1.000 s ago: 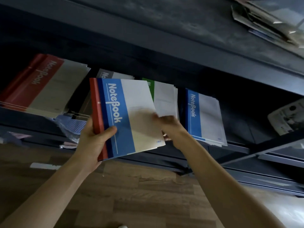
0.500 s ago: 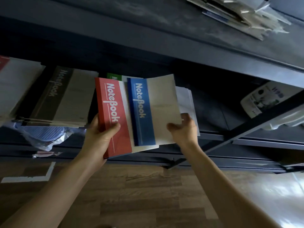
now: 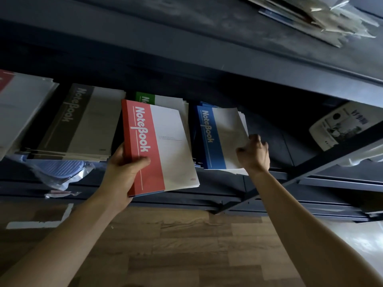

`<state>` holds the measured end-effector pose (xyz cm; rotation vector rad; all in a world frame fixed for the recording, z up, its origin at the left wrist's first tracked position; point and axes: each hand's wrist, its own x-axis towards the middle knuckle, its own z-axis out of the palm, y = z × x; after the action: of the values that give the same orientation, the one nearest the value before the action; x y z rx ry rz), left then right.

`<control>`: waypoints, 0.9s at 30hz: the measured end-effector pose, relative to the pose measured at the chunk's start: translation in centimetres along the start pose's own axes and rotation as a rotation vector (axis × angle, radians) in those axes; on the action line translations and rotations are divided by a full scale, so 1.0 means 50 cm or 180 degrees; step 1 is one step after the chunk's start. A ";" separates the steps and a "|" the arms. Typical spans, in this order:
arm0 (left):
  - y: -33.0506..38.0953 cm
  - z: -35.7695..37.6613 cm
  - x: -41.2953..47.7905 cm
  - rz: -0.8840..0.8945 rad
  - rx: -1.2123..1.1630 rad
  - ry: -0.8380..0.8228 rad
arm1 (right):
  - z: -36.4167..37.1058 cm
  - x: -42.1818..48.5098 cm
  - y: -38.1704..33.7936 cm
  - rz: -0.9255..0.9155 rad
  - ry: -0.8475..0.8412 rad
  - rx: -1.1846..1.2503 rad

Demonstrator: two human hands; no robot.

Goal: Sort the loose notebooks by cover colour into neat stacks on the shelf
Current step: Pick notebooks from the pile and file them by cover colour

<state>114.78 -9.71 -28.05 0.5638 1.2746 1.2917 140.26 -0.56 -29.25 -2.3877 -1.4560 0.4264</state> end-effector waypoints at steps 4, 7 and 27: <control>0.007 -0.017 -0.009 -0.0065 -0.0088 0.0010 | -0.003 0.010 0.001 0.0310 0.0015 0.0412; 0.013 -0.028 -0.014 -0.0001 -0.0101 0.0030 | -0.011 0.018 0.007 0.0719 -0.0011 0.0646; 0.059 -0.154 -0.008 0.0215 -0.0143 0.0291 | 0.038 -0.242 -0.268 -0.0825 -0.1907 0.0917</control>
<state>106.81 -11.73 -27.51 0.5246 1.3075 1.4126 123.47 -5.35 -24.39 -1.8883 -1.7601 1.2642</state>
